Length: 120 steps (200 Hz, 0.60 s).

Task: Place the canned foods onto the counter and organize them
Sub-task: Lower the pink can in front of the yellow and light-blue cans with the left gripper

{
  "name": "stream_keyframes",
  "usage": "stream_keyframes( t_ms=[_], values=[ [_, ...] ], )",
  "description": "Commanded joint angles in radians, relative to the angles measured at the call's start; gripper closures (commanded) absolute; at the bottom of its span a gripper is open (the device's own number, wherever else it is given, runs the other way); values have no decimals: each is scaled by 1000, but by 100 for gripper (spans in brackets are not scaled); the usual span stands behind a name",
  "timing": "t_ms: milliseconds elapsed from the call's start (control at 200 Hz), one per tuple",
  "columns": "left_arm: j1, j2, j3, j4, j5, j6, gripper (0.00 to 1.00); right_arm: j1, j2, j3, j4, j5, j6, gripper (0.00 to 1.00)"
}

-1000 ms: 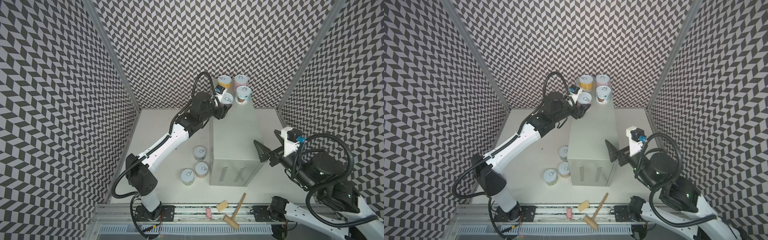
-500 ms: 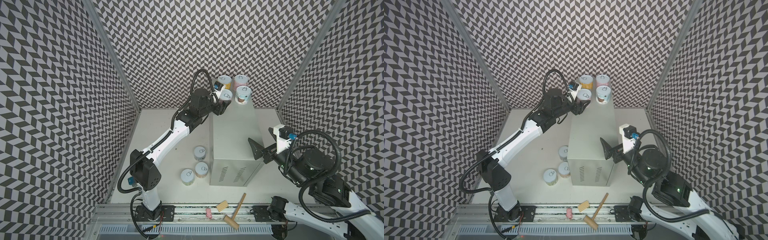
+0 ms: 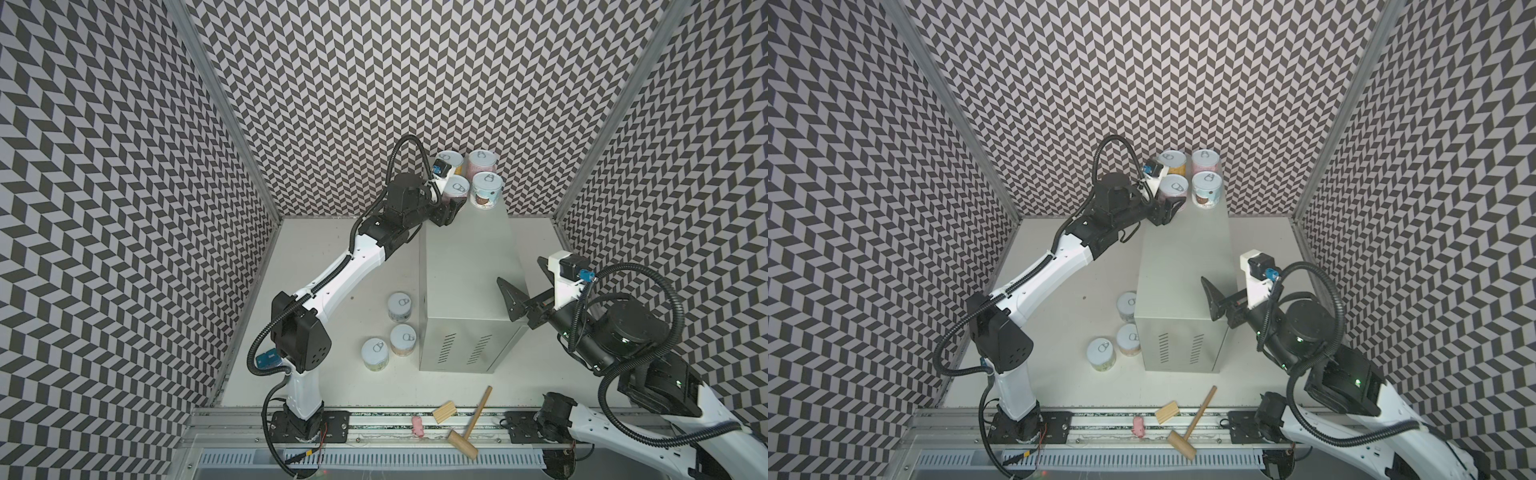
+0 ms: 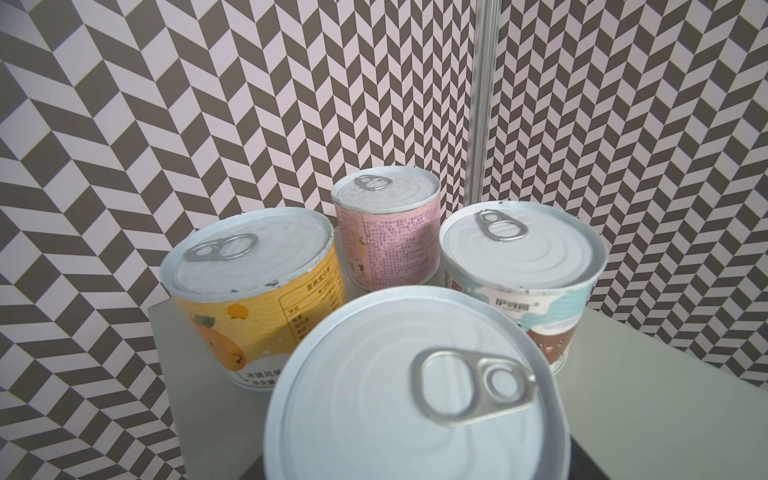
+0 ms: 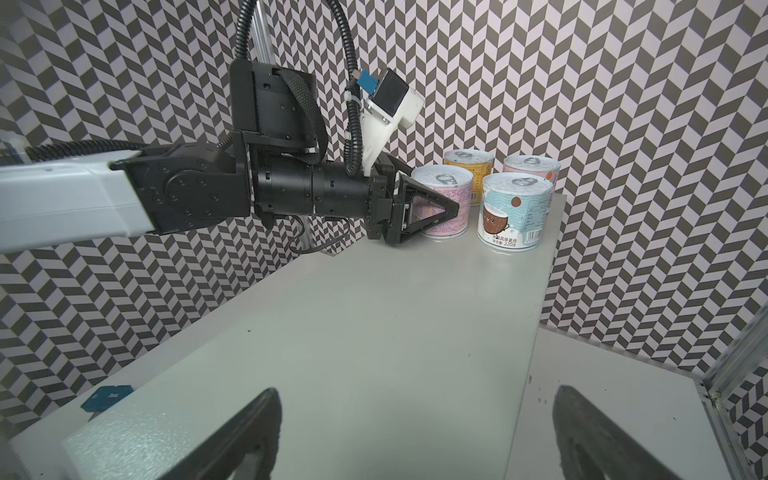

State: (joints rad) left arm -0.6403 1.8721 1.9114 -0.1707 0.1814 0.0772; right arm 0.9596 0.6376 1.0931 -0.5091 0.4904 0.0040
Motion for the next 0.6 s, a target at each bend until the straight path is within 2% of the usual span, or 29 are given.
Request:
stream_keyframes(
  t_ms=[0,315,596],
  values=[
    [6,16,-25,-98,-6,29,26,0,-15,-10,38,6,6,1],
    [7,-25,-89,-80,-28,28,20,1,-12,-9,40,-1,10,1],
    [10,-25,-100,-67,-35,33,25,0,-14,-6,34,1,14,1]
  ],
)
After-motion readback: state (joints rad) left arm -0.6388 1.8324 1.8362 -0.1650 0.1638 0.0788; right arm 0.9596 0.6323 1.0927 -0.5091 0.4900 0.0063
